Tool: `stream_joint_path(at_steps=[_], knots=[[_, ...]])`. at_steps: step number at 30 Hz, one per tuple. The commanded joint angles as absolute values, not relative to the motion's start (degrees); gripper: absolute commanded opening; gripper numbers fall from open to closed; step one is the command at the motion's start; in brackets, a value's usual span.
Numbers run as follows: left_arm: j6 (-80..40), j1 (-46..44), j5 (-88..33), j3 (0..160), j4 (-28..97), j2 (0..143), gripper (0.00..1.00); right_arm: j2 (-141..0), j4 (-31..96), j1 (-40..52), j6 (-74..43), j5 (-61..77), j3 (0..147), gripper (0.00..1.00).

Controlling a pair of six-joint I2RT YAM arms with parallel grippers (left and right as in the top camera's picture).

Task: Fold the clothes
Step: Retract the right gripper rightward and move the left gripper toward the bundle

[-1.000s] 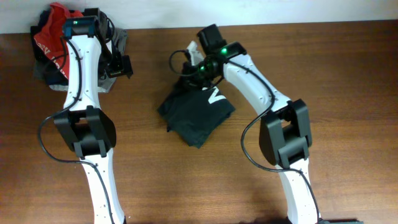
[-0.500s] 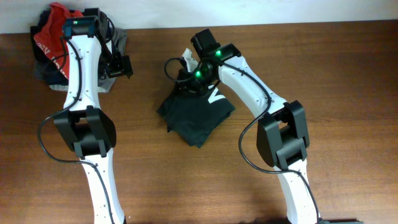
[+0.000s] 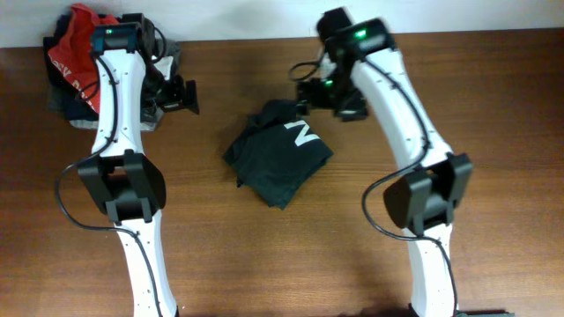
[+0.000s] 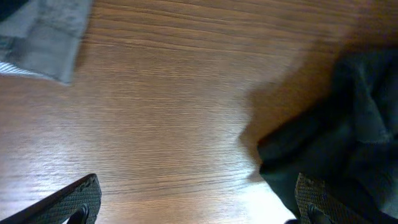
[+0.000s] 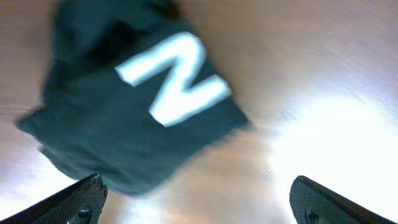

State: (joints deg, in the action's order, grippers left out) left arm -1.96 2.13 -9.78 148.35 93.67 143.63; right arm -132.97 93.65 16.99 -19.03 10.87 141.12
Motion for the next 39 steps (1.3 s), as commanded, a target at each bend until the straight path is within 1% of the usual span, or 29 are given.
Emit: stream_joint_path(at_steps=[1,4,9,11,13,15,17,21,25,26,27,33,39], knots=[[3.0,0.9,-12.3,149.1,93.7,141.7,0.99,-131.1,97.4,13.5,-18.3,10.2,141.6,0.99],[3.3,0.3,-12.3,149.1,93.2,141.7,0.99,-130.9,97.4,11.8,-15.3,21.0,138.3,0.99],[3.5,-0.6,-12.3,149.1,92.7,141.7,0.99,-130.9,97.3,10.9,-15.2,28.9,132.9,0.99],[6.3,-1.1,-13.5,149.1,93.1,141.7,0.99,-130.9,97.1,11.0,-15.2,31.7,131.1,1.00],[11.2,-1.7,-16.9,149.1,93.5,141.7,0.99,-130.9,97.1,11.0,-15.7,32.5,130.3,0.95],[15.7,-2.1,-21.0,149.1,93.6,141.7,0.99,-130.8,96.5,10.9,-17.0,32.2,130.3,0.94],[18.4,-2.6,-24.3,149.1,93.6,141.7,0.99,-130.3,95.8,10.5,-19.0,30.0,130.3,0.94],[19.0,-4.0,-24.9,149.1,93.8,141.8,0.99,-127.2,95.8,9.5,-30.9,10.5,130.3,0.94],[22.2,-6.3,-24.9,148.7,96.2,142.1,0.99,-121.9,97.4,9.3,-35.1,1.8,130.3,0.95],[23.0,-7.0,-24.7,148.5,96.7,142.2,0.99,-120.3,97.4,9.4,-34.9,0.3,130.3,0.97],[23.0,-7.8,-24.5,148.1,96.7,142.2,0.99,-118.8,97.4,9.4,-34.7,-0.1,130.1,1.00],[24.8,-9.6,-24.7,148.0,96.7,144.5,0.99,-112.1,97.4,9.3,-33.9,0.2,126.8,0.99],[28.5,-9.7,-27.9,148.0,96.7,149.4,0.99,-105.2,97.4,9.4,-33.2,0.4,122.2,0.99]])
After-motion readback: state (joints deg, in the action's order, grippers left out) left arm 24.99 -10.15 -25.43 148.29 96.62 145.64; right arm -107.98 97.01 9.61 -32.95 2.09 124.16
